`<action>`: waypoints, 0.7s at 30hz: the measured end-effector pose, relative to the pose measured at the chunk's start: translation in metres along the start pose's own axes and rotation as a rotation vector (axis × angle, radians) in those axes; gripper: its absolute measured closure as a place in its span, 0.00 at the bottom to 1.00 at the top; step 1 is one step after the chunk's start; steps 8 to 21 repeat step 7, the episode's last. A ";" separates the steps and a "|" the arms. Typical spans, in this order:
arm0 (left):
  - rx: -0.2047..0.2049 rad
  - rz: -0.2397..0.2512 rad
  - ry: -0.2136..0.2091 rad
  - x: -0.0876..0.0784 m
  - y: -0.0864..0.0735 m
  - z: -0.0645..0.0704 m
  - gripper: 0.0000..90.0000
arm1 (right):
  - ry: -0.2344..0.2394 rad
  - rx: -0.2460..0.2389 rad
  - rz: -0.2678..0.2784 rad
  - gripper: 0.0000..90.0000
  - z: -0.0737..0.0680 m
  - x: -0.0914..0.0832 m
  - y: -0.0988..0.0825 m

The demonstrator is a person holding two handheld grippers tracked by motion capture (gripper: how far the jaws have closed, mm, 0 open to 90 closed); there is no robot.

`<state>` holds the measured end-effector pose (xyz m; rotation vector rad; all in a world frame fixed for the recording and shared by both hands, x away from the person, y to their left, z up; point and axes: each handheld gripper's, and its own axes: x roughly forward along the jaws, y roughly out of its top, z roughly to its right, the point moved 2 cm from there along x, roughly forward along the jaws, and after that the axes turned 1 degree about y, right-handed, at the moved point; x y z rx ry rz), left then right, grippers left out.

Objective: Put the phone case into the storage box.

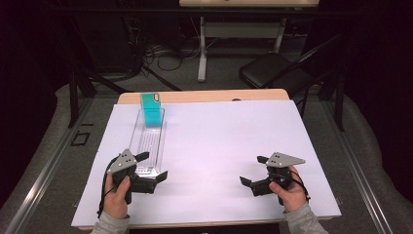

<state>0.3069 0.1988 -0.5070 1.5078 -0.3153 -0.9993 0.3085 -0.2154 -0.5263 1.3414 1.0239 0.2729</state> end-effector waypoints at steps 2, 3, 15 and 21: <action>-0.001 0.000 0.002 0.000 0.000 -0.001 0.00 | 0.000 0.005 0.006 0.00 0.001 0.001 -0.001; -0.001 -0.002 0.006 -0.001 0.000 -0.001 0.00 | 0.000 0.007 0.005 0.00 0.001 0.001 -0.001; -0.007 0.008 0.013 -0.002 0.001 -0.003 0.00 | -0.004 0.011 0.008 0.00 0.002 0.000 -0.001; -0.007 0.008 0.013 -0.002 0.001 -0.003 0.00 | -0.004 0.011 0.008 0.00 0.002 0.000 -0.001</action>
